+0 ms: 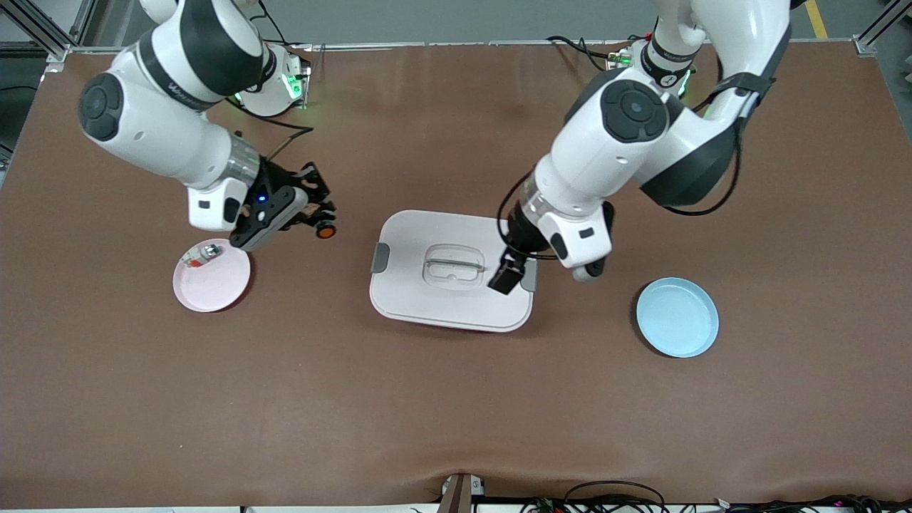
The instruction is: Transfer orange switch to right arm and place
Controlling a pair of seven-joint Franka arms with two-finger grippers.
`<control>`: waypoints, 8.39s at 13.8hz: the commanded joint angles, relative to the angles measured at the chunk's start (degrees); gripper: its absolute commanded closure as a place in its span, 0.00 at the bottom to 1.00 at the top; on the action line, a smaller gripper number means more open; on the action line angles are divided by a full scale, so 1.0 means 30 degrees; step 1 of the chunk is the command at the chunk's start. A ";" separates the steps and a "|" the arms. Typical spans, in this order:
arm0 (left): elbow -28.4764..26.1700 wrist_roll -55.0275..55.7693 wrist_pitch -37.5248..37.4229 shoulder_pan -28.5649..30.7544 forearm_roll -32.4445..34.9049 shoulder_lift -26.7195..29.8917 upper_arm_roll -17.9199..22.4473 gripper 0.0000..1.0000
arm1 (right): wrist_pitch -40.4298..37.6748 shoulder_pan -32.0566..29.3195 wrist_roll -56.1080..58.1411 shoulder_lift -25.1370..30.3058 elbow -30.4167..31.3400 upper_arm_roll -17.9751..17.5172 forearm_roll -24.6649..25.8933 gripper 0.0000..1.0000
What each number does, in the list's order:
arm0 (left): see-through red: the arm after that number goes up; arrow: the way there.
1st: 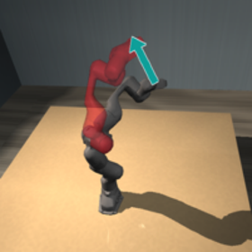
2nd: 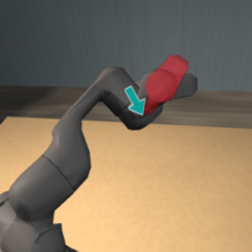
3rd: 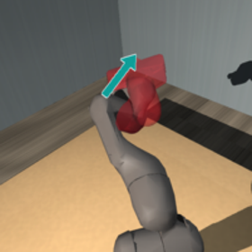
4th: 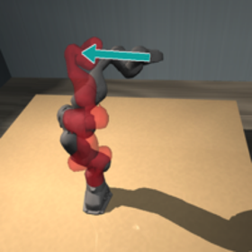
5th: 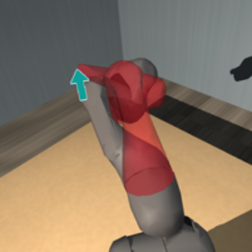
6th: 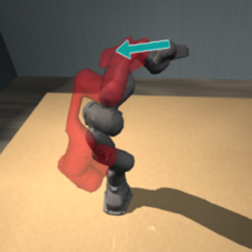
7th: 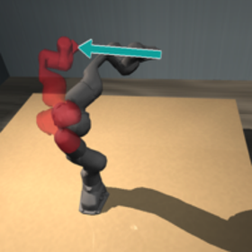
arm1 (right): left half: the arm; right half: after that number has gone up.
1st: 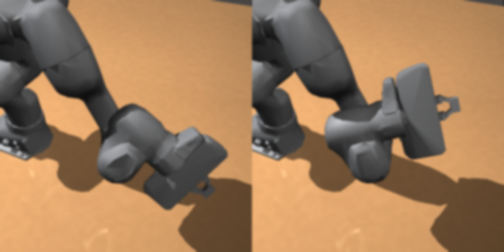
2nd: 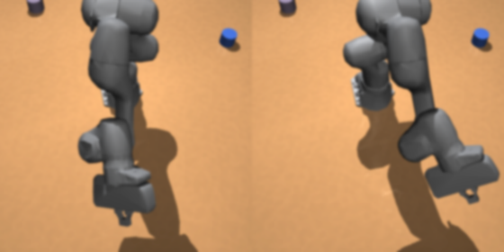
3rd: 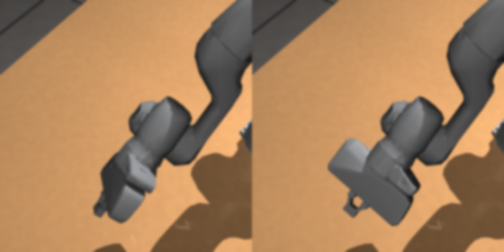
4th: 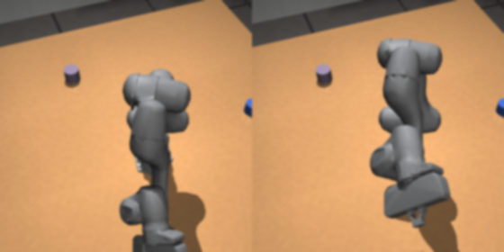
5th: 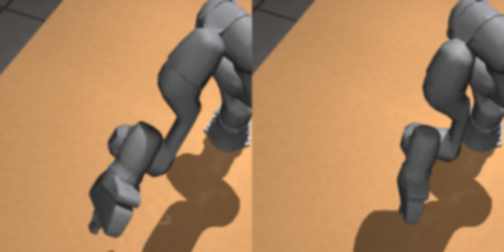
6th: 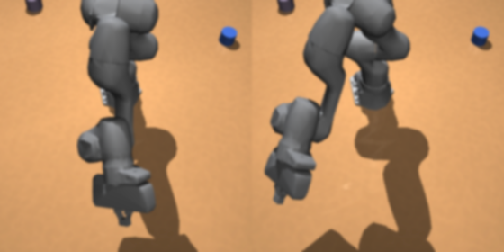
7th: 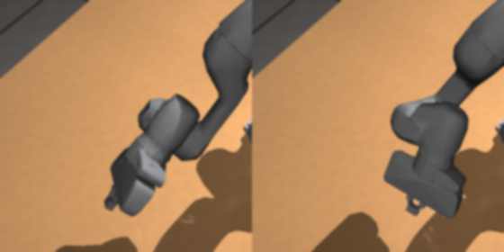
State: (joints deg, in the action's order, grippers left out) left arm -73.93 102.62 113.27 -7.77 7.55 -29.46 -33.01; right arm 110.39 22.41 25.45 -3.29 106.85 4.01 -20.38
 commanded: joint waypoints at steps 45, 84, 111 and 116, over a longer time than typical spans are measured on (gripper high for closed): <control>-0.5295 -3.3121 -0.8256 0.2035 -0.2049 1.0930 1.0301 0.00 | 1.9337 -0.8816 1.6919 -0.6286 1.0028 -0.0253 1.2479 0.88; -0.5825 -3.1656 -0.8432 0.2035 -0.2137 1.1342 0.9891 0.00 | -0.8639 -0.8055 -0.2684 -0.2976 -0.6461 -0.0458 0.7937 0.00; -0.5708 -3.1979 -0.8403 0.2006 -0.2108 1.1283 0.9891 0.00 | -0.6913 -0.7882 -0.7020 0.1154 -0.5061 -0.0400 0.6237 0.00; -0.5474 -3.2037 -0.8432 0.2064 -0.2108 1.1284 0.9891 0.00 | -0.6942 -0.6825 -0.7079 0.1242 -0.5061 0.0479 0.6267 0.00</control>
State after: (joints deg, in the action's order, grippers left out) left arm -90.19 6.95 88.24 -1.69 2.09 3.24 -3.26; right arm 88.91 1.03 4.79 -1.25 89.81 3.78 -1.15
